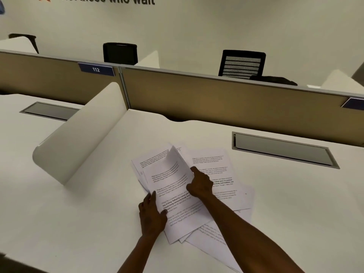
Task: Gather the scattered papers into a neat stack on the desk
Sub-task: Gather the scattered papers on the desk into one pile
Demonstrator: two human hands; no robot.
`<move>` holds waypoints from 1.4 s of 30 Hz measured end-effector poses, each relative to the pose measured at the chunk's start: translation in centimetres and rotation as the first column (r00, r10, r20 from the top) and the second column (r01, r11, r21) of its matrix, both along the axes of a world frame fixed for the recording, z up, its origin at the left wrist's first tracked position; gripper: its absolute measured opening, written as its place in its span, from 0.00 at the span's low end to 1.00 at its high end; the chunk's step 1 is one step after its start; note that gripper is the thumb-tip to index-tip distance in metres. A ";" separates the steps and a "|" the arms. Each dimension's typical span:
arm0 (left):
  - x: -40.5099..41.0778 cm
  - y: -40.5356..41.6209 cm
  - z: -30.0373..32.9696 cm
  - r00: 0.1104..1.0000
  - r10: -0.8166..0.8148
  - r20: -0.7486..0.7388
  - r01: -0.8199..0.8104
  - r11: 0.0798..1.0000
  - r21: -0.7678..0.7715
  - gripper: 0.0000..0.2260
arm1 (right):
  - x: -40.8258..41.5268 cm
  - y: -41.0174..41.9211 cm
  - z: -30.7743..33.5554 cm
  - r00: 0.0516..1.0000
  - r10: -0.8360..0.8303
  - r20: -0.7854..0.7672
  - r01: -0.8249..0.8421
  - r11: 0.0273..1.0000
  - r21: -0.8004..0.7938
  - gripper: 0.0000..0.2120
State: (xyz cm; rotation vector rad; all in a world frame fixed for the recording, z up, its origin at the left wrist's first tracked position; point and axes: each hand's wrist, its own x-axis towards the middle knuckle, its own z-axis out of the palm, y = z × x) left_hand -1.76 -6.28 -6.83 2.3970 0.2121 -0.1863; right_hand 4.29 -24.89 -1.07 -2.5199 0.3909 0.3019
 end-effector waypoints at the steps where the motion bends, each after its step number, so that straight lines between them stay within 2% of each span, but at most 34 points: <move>1: 0.0 0.1 0.0 1.000 0.001 0.002 -0.001 1.000 -0.013 0.37 | -0.1 -0.2 0.3 1.000 0.010 0.003 -0.010 1.000 0.019 0.35; 6: -0.2 0.0 0.3 0.998 0.059 0.016 -0.056 0.989 -0.137 0.38 | -2.0 -1.3 1.4 0.983 0.035 0.181 -0.072 0.977 0.201 0.27; 10: -0.3 -1.1 1.2 0.985 0.152 0.078 -0.135 0.973 -0.185 0.36 | -4.1 -4.4 2.0 0.943 -0.198 0.266 0.064 0.895 0.441 0.34; 12: -0.2 -1.7 1.6 0.983 0.144 0.116 -0.119 0.973 -0.196 0.36 | -5.0 -7.3 2.2 0.902 -0.380 0.206 0.205 0.796 0.570 0.37; 14: -0.2 -2.5 1.7 0.985 0.097 0.141 -0.069 0.979 -0.191 0.35 | -5.4 -10.6 2.4 0.831 -0.553 0.061 0.374 0.636 0.675 0.34; 17: -0.2 -3.6 1.2 0.988 -0.016 0.152 0.039 0.989 -0.146 0.34 | -6.1 -14.9 2.5 0.745 -0.653 -0.140 0.477 0.374 0.795 0.26; 18: -0.2 -4.0 0.9 0.985 -0.068 0.156 0.087 0.989 -0.117 0.34 | -6.3 -15.9 2.5 0.731 -0.660 -0.171 0.488 0.331 0.807 0.25; 20: -0.1 -4.8 0.3 0.973 -0.166 0.158 0.177 0.982 -0.060 0.33 | -6.5 -17.4 2.7 0.719 -0.667 -0.193 0.503 0.309 0.807 0.26; 25: 0.4 -6.3 -0.7 0.922 -0.360 0.140 0.346 0.931 0.115 0.28 | -5.0 -17.8 2.2 0.773 -0.608 -0.180 0.505 0.419 0.755 0.28; 30: 0.4 -6.3 -1.3 0.880 -0.460 0.113 0.423 0.871 0.249 0.21 | -3.0 -15.5 1.1 0.857 -0.508 -0.086 0.467 0.694 0.549 0.24; 34: 0.3 -6.0 -1.4 0.867 -0.487 0.105 0.451 0.856 0.251 0.24 | -2.7 -13.7 0.5 0.920 -0.391 0.030 0.369 0.888 0.276 0.22; 39: 0.4 -5.7 -1.9 0.839 -0.543 0.027 0.507 0.800 0.322 0.30 | -2.0 -12.9 0.1 0.969 -0.245 -0.028 0.247 0.967 0.066 0.33; 42: 0.6 -5.9 -1.9 0.846 -0.533 0.002 0.507 0.806 0.305 0.30 | -1.7 -12.9 0.2 0.973 -0.227 -0.029 0.228 0.974 0.018 0.37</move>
